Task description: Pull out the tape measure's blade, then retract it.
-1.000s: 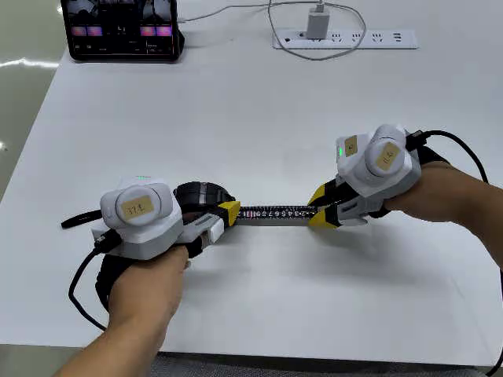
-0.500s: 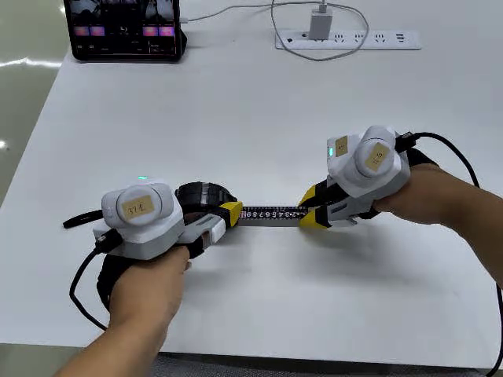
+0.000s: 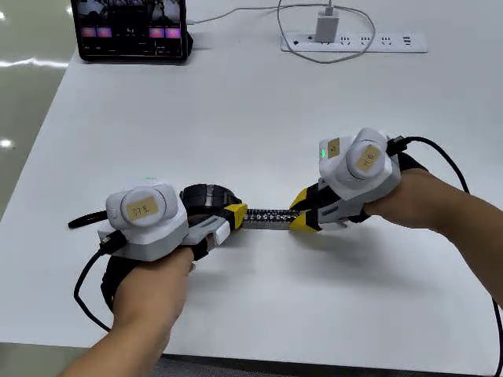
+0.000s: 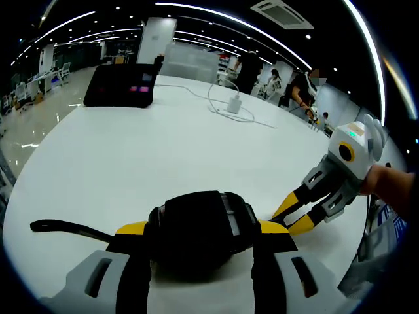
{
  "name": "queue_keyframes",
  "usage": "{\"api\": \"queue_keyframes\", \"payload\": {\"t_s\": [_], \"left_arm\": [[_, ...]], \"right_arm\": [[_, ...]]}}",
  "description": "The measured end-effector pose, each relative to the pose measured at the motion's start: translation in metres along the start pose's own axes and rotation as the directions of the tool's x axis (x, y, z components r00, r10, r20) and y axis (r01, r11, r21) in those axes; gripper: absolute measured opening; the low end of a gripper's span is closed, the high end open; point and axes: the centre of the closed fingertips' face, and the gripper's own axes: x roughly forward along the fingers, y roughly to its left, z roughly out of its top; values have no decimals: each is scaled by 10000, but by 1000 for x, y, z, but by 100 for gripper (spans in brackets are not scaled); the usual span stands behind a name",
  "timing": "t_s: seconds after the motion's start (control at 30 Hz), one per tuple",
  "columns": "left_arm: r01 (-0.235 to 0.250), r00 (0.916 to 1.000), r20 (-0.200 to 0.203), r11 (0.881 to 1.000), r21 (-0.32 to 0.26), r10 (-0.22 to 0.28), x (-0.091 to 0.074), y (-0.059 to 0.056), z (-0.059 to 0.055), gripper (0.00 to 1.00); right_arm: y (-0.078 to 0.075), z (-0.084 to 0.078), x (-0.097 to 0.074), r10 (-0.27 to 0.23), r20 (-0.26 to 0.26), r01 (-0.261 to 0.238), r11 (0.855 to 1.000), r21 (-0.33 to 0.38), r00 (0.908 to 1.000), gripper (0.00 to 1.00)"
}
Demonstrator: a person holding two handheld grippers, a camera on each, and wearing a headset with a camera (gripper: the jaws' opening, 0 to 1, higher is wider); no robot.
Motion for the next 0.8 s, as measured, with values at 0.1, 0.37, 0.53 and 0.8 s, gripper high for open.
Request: {"api": "queue_keyframes", "payload": {"t_s": [0.1,0.37,0.53,0.8], "left_arm": [[8,10000,0,10000,-13,-8,0,0,0,58],[31,10000,9,10000,-51,-31,0,0,0,58],[44,10000,3,10000,-78,-44,1,1,0,58],[61,10000,8,9999,-142,-61,1,2,0,58]], "right_arm": [[1,3,3,24,54,-24,10000,20,10000,11],[2,12,11,68,204,-68,10000,28,9998,11],[1,16,14,84,334,-86,9999,60,9994,11],[1,23,19,99,495,-105,9999,103,9987,11]]}}
